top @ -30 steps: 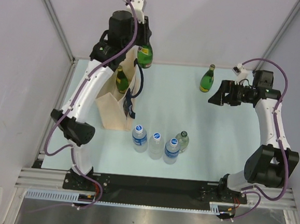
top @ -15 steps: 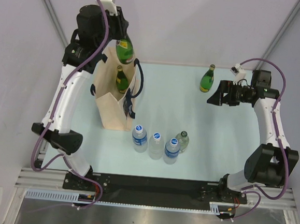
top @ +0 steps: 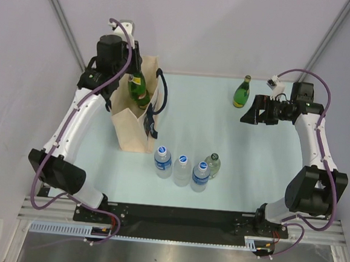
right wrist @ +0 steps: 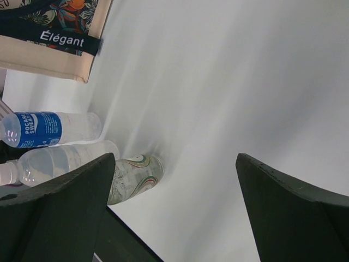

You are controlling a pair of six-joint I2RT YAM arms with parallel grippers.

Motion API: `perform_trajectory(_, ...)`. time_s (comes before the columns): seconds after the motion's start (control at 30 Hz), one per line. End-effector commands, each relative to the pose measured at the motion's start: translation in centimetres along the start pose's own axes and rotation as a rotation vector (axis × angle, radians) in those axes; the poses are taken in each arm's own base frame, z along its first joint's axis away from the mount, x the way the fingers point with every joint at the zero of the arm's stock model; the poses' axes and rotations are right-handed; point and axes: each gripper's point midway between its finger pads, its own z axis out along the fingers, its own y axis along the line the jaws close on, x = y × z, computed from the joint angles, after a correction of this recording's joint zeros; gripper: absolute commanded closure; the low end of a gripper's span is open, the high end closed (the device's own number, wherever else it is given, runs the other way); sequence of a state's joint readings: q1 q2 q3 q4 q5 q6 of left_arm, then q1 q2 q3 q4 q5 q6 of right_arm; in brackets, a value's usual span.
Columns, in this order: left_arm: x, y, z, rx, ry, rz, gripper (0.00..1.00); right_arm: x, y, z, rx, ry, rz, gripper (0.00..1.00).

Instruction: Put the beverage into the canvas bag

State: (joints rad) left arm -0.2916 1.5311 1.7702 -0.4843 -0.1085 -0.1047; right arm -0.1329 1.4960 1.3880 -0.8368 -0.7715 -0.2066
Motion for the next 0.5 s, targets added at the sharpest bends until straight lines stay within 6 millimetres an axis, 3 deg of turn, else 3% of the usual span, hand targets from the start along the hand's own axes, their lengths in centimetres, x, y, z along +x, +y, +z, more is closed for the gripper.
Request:
perform_trajectory(0.0,-6.6,0.9,-2.2,-0.001,-0.265,-0.036,1.00,-0.9,0.3,-0.3,0.002,-0.012,-0.020,0.00)
perform_trajectory(0.47,1.5,1.8,4.3,0.004,-0.095,-0.039,1.00,-0.7,0.2,-0.3,0.009,-0.008,-0.023,0.00)
